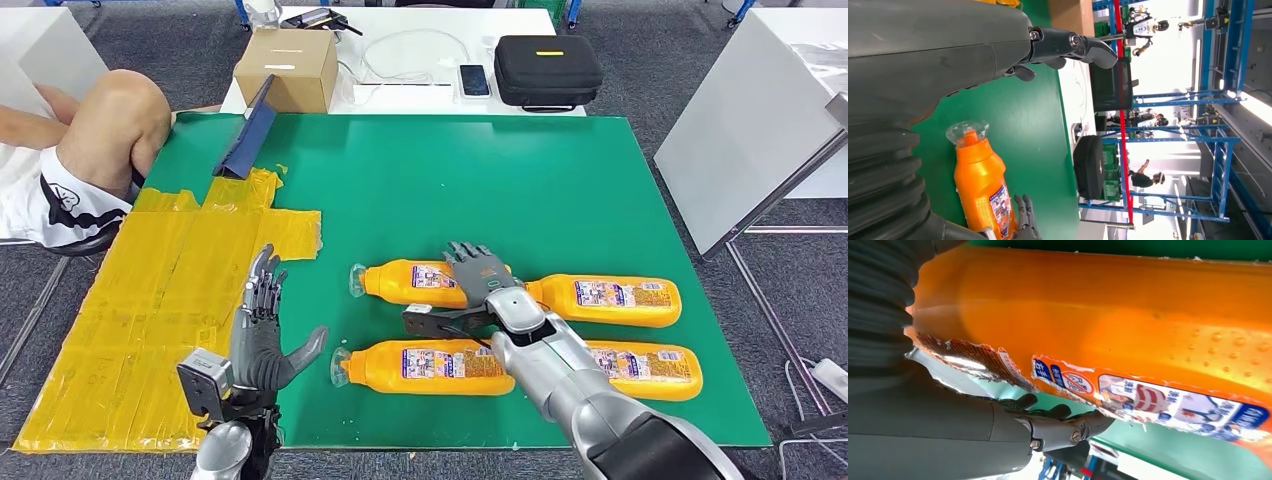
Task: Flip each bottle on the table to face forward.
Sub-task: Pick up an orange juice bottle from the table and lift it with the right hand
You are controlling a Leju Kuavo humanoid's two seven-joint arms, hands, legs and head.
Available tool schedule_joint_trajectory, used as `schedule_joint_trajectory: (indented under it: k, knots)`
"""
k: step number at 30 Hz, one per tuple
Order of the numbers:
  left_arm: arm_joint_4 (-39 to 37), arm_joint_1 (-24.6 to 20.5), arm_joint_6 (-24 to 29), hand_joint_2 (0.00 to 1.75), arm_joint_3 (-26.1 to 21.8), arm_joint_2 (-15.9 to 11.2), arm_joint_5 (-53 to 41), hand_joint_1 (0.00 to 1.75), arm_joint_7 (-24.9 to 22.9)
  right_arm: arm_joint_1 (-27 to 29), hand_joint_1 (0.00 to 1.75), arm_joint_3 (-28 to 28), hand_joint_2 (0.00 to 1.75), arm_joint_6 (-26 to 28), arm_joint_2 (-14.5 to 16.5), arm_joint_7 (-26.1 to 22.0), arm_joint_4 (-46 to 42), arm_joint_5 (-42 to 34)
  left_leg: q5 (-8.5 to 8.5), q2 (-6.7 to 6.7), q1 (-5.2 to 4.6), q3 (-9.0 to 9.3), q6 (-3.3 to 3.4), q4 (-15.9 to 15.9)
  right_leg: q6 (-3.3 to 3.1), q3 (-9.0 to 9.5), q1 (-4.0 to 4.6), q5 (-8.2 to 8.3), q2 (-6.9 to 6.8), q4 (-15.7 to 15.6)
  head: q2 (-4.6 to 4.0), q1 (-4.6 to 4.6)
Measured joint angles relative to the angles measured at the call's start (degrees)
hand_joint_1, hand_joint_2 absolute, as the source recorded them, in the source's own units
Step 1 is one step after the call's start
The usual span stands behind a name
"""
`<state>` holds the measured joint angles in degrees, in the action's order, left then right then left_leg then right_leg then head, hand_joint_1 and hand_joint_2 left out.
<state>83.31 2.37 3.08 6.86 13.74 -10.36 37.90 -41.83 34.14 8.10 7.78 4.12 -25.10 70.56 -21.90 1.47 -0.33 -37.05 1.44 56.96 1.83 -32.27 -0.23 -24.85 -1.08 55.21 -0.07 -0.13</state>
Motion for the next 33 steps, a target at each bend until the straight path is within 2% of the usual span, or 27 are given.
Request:
schedule_joint_trajectory:
  k: [2,3,4,11,15,17,29,33]
  knots:
    - [-0.05,-0.08,0.0,1.75,0.0,0.05,0.0,0.0,0.0,-0.07,1.31,0.0,1.75,-0.22,0.0,0.11,0.32,0.05,0.0,0.0,0.0,0.0,0.0,0.0,0.0,0.0,0.0,0.0,0.0,0.0,0.01,0.0]
    - [-0.09,-0.12,0.0,1.75,0.0,0.07,0.0,0.0,0.0,-0.08,1.44,0.0,1.75,-0.28,0.0,0.01,0.47,0.03,0.0,0.0,0.0,0.0,0.0,0.0,0.0,0.0,0.0,0.0,0.0,0.0,0.01,0.0]
    - [-0.13,-0.16,0.0,1.75,0.0,0.08,0.0,0.0,0.0,-0.09,1.48,0.0,1.75,-0.38,0.0,-0.16,0.61,-0.04,0.0,0.0,0.0,0.0,0.0,0.0,0.0,0.0,0.0,0.0,0.0,0.0,0.01,0.0]
    - [-0.31,-0.36,0.0,1.75,0.02,0.08,0.0,0.0,0.0,-0.39,1.51,-0.02,1.75,-0.76,-0.02,-0.9,1.15,-0.43,0.0,0.01,0.0,0.0,0.0,0.01,0.0,0.0,0.0,0.0,0.0,0.0,0.0,0.0]
    - [-0.33,-0.42,0.0,1.75,0.02,0.08,0.0,0.0,0.0,-0.56,1.7,-0.02,1.75,-0.8,-0.02,-0.95,1.32,-0.49,0.0,0.01,0.0,0.01,0.0,0.0,0.0,0.0,0.0,0.0,0.0,0.0,0.0,0.0]
    - [-0.4,-0.45,0.0,1.75,0.02,0.09,0.0,0.0,0.0,-0.62,1.74,-0.02,1.75,-0.8,-0.02,-0.98,1.39,-0.49,0.0,0.01,0.0,0.01,0.0,0.0,0.0,0.01,0.0,0.0,0.0,0.0,0.0,0.01]
    - [-0.47,-0.45,0.0,1.75,0.02,0.1,0.0,0.0,0.0,-0.65,1.75,-0.05,1.75,-0.67,0.01,-1.04,1.51,-0.51,0.0,0.01,0.0,0.02,0.0,0.01,0.0,0.02,0.0,0.0,0.0,0.0,0.0,0.0]
    - [-0.4,-0.33,0.0,1.75,0.08,0.1,-0.3,0.0,0.0,-0.28,1.75,-0.84,1.75,3.9,0.24,-1.02,1.36,-1.57,0.0,0.01,0.0,0.02,0.0,0.0,0.0,0.02,0.0,0.0,0.0,0.0,0.0,0.01]
